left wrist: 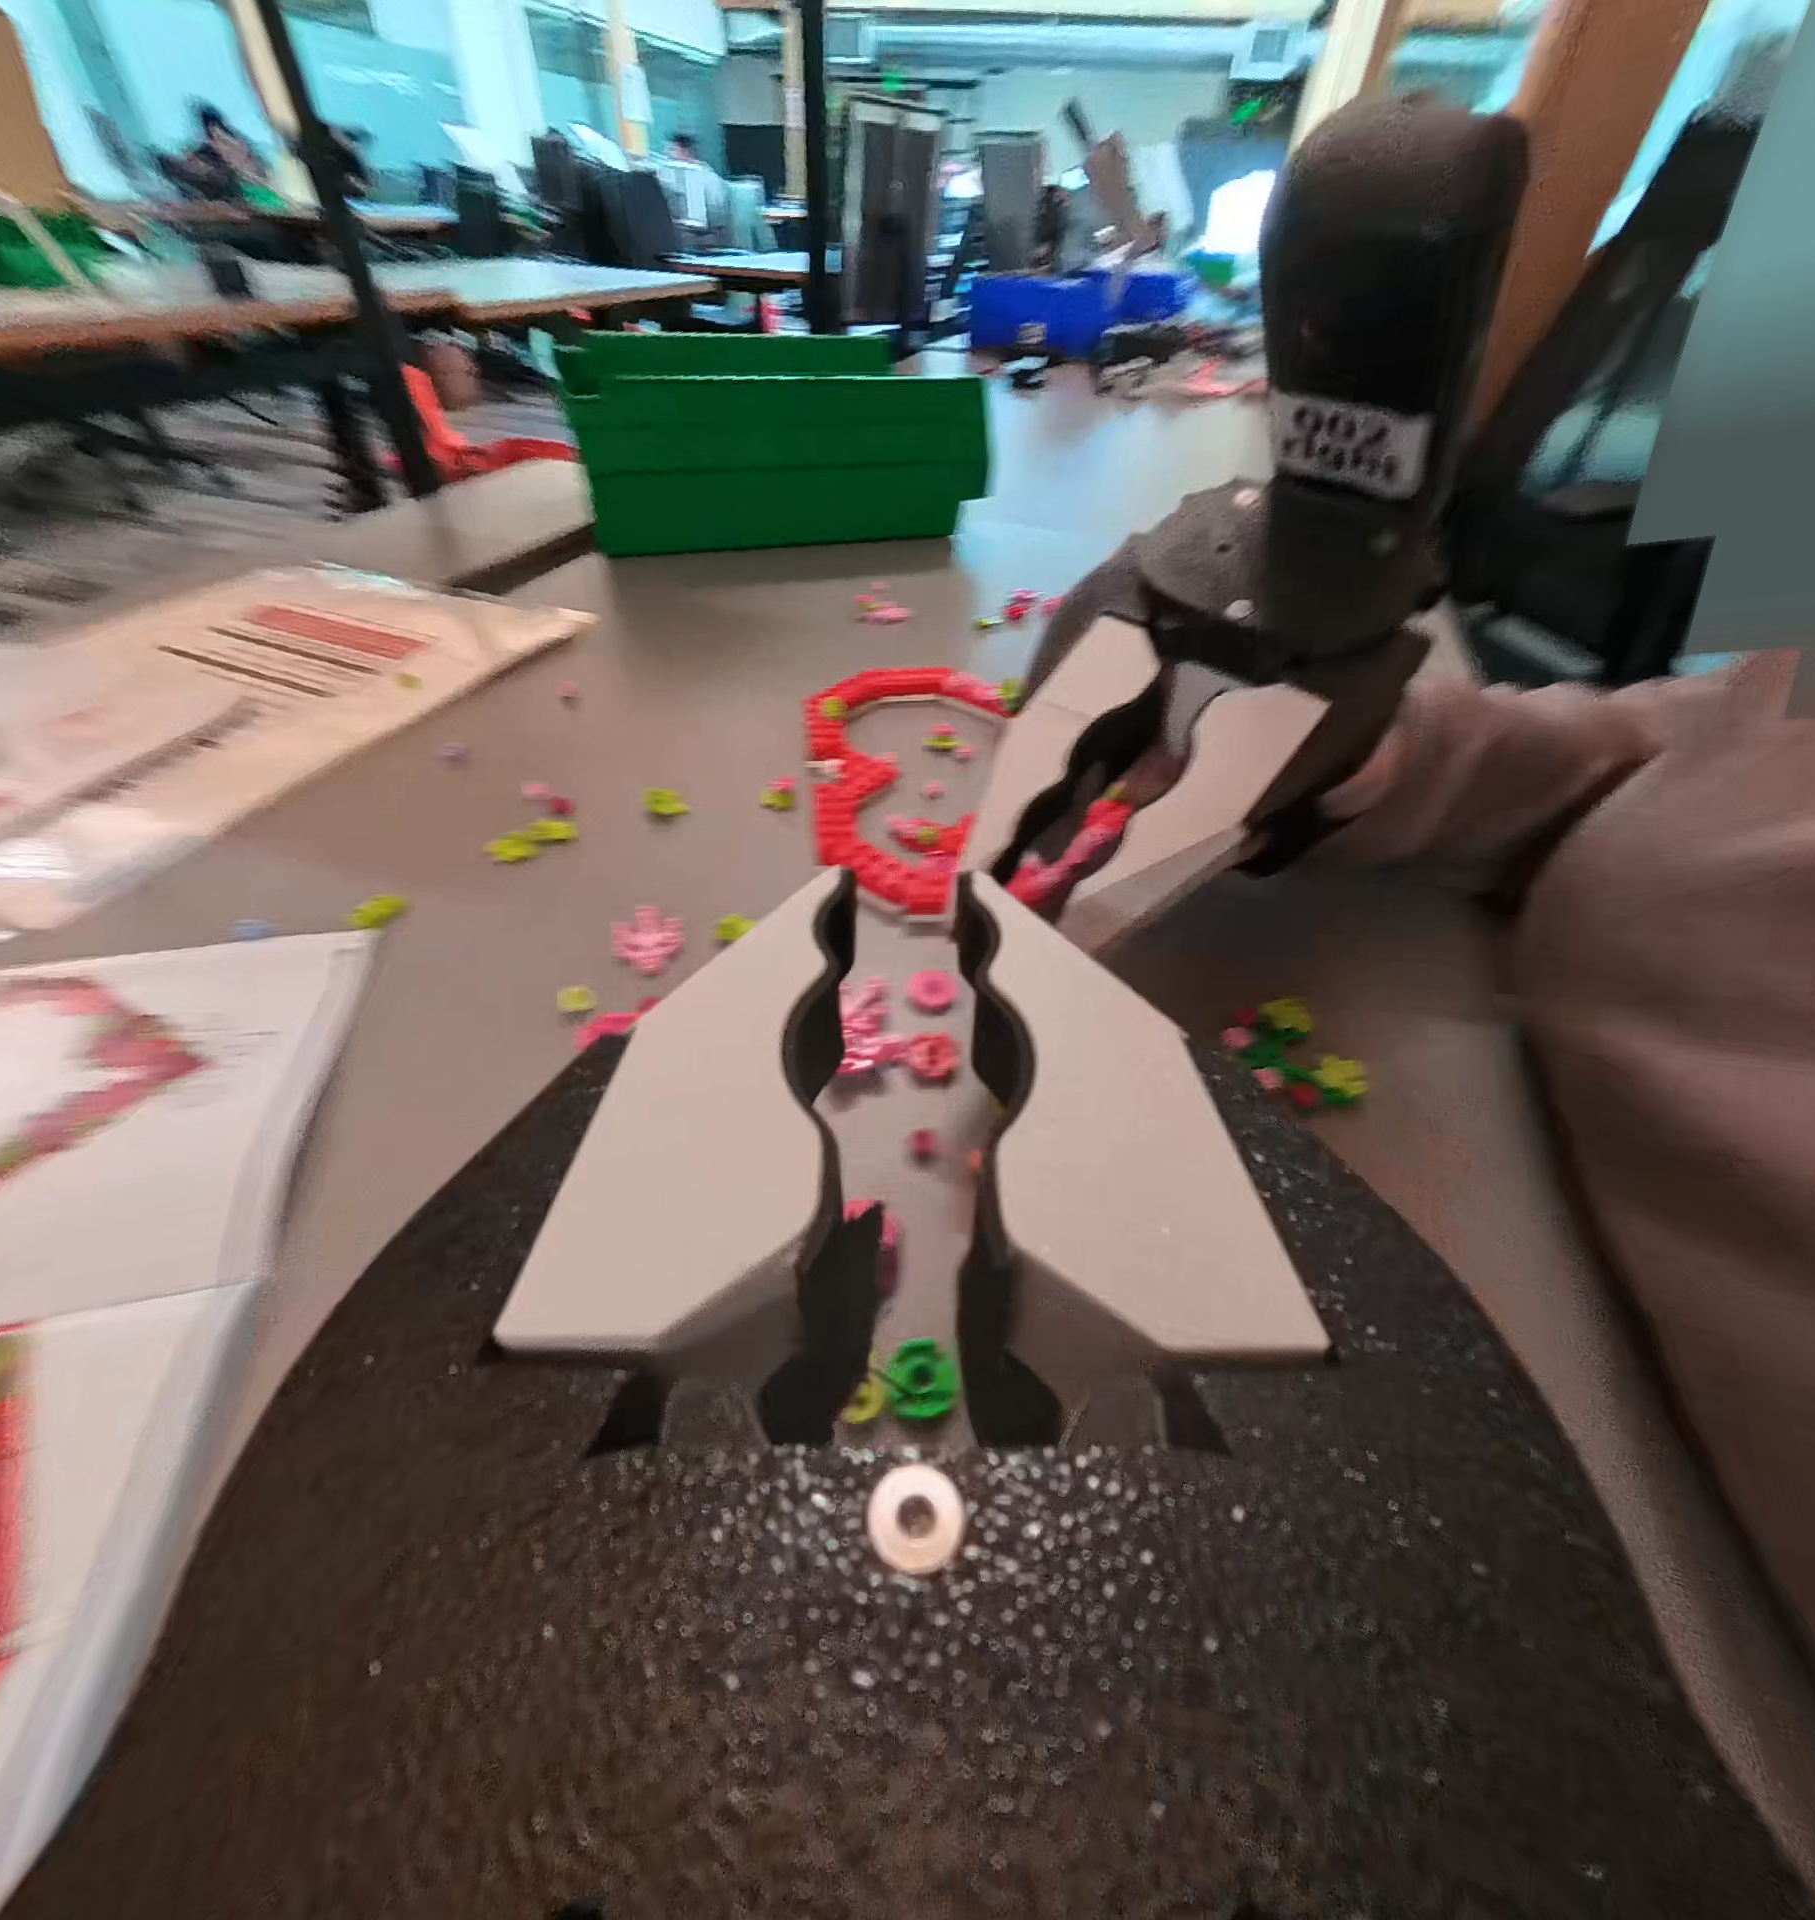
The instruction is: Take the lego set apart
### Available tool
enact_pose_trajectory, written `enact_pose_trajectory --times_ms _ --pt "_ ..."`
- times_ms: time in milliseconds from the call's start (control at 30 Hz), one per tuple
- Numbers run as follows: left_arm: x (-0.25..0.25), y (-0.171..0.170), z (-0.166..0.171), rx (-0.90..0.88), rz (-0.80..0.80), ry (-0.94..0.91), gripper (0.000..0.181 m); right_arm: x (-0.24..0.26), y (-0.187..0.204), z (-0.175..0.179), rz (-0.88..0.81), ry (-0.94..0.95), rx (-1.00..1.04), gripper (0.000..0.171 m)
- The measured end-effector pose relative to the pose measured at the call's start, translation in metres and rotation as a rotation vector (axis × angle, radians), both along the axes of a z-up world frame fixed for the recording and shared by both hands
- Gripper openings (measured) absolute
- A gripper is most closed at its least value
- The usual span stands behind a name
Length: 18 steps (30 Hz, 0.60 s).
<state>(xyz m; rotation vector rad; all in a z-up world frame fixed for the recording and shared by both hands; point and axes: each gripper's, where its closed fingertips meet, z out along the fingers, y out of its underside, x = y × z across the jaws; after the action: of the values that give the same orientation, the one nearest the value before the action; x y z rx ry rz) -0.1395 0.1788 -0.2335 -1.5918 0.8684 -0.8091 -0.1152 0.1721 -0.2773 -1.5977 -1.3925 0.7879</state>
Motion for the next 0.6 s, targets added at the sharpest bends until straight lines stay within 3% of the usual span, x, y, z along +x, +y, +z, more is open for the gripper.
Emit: enact_pose_trajectory --times_ms 167,433,500,600 --pt "0.025 -0.012 -0.009 -0.276 -0.124 -0.122 0.032 -0.004 0.0 0.007 -0.009 -0.044 0.252 0.019" --pt "0.03 -0.005 -0.034 -0.359 -0.021 -0.029 0.02 -0.008 0.003 0.006 -0.041 -0.144 0.498 0.019" --pt "0.032 -0.007 -0.037 -0.386 -0.036 -0.026 0.009 -0.008 0.005 0.003 -0.051 -0.186 0.553 0.019" --pt "0.03 -0.007 -0.035 -0.349 -0.026 -0.004 0.008 -0.01 0.005 0.007 -0.079 -0.145 0.531 0.019"
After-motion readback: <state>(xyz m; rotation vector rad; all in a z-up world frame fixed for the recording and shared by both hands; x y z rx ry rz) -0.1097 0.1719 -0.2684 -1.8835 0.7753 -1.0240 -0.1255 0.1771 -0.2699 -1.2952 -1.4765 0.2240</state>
